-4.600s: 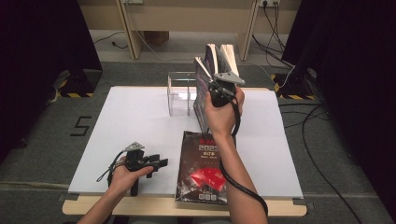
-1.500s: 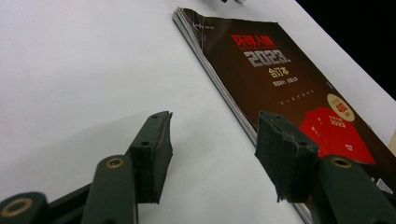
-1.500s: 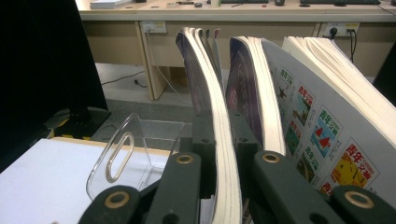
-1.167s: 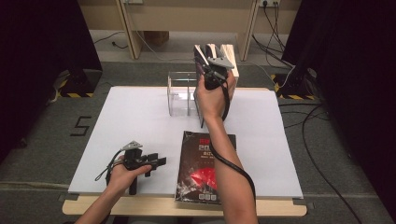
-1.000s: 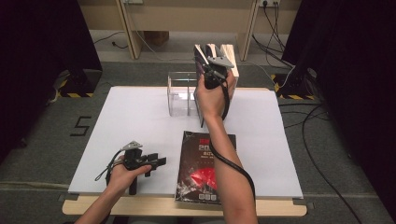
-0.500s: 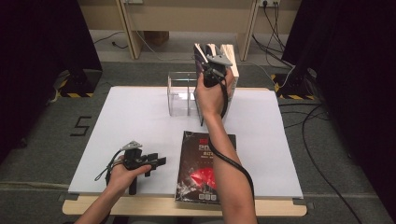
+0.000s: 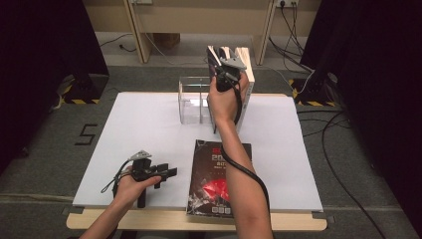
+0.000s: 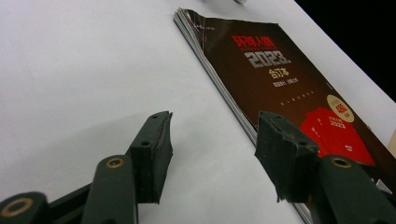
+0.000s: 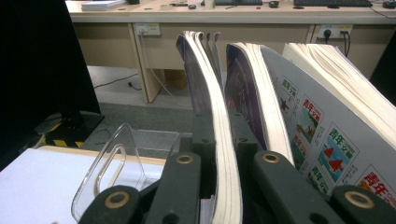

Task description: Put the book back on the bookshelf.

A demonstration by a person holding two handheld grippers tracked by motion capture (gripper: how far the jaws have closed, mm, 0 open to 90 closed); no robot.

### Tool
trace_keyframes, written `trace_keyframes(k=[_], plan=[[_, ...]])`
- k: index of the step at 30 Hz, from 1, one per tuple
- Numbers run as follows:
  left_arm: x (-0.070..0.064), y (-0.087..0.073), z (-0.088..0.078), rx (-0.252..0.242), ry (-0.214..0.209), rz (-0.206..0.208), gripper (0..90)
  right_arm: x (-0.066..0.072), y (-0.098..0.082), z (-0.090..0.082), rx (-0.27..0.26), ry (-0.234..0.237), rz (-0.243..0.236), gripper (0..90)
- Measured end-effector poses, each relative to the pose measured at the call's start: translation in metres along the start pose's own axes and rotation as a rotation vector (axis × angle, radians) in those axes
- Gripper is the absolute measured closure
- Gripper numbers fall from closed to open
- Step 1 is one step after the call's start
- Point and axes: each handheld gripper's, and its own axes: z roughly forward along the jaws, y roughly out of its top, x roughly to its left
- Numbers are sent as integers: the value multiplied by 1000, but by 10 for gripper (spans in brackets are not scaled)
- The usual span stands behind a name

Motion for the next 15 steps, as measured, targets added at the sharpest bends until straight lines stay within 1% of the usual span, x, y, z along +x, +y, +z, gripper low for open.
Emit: trace_keyframes(k=[11,13,14,15], plan=[[0,0,0,-2,0,-2,448,1,1,5,-3,-7,-6,845],[0,0,0,-1,0,-2,449,3,1,6,-2,-9,4,845],[1,0,0,-1,0,-2,448,3,1,6,-4,-10,-4,845],[1,0,0,0,0,-1,449,3,1,6,-3,-12,0,845]])
